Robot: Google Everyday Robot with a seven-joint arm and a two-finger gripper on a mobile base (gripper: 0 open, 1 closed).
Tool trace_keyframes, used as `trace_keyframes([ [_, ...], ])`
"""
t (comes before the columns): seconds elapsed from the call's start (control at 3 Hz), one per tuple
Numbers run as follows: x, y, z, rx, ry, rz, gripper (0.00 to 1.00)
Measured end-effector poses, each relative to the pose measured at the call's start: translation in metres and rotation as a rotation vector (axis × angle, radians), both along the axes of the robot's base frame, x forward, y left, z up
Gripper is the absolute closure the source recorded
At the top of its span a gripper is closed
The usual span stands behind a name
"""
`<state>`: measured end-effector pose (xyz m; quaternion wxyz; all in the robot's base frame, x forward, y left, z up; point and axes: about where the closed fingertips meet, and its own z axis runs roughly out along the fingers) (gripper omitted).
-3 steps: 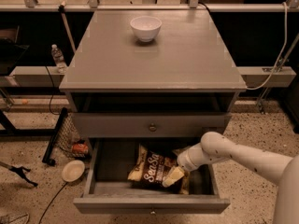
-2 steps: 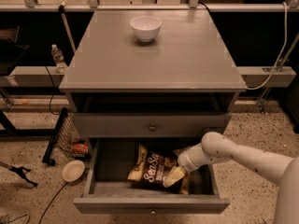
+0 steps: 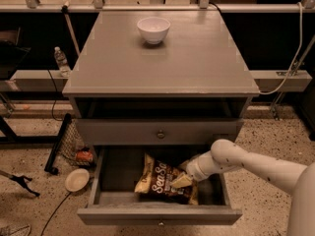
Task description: Pick brown chip bag from middle drawer and place on counter
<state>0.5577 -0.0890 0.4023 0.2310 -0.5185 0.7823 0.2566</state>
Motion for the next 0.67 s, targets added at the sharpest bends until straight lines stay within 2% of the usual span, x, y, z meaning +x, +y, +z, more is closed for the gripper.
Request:
trace_keyframes([
  [0.67, -0.002, 0.0035, -0.0024, 0.003, 0.005, 0.006, 0.92],
])
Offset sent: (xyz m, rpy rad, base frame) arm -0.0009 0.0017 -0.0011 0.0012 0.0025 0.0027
